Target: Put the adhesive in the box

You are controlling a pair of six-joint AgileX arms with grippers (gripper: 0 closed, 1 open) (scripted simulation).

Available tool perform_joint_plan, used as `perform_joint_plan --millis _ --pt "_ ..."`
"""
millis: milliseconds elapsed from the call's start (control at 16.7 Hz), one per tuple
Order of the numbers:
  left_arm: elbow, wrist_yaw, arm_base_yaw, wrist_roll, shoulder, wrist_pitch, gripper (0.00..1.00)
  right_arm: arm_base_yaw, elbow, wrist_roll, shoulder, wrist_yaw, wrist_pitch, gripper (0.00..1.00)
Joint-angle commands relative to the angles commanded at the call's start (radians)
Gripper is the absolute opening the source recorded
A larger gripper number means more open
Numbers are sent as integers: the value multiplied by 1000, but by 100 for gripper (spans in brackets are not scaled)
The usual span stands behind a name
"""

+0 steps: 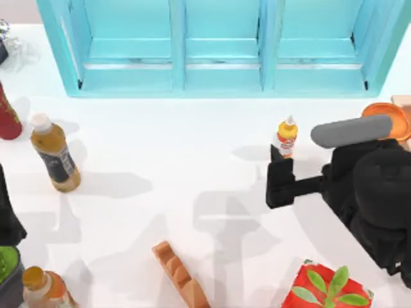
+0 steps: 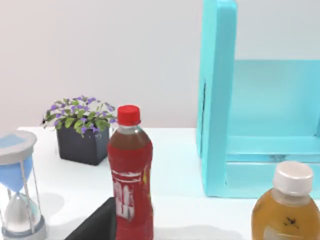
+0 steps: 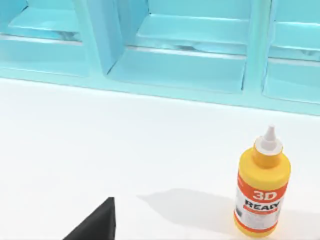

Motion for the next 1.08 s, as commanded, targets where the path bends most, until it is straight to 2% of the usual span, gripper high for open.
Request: perform_joint_plan --millis 300,480,1080 --pt "0 0 0 0 0 0 100 73 138 110 342 240 91 100" --pt "0 0 0 0 0 0 100 79 159 145 448 328 105 100" --pt "0 0 0 0 0 0 100 59 221 139 500 334 89 100"
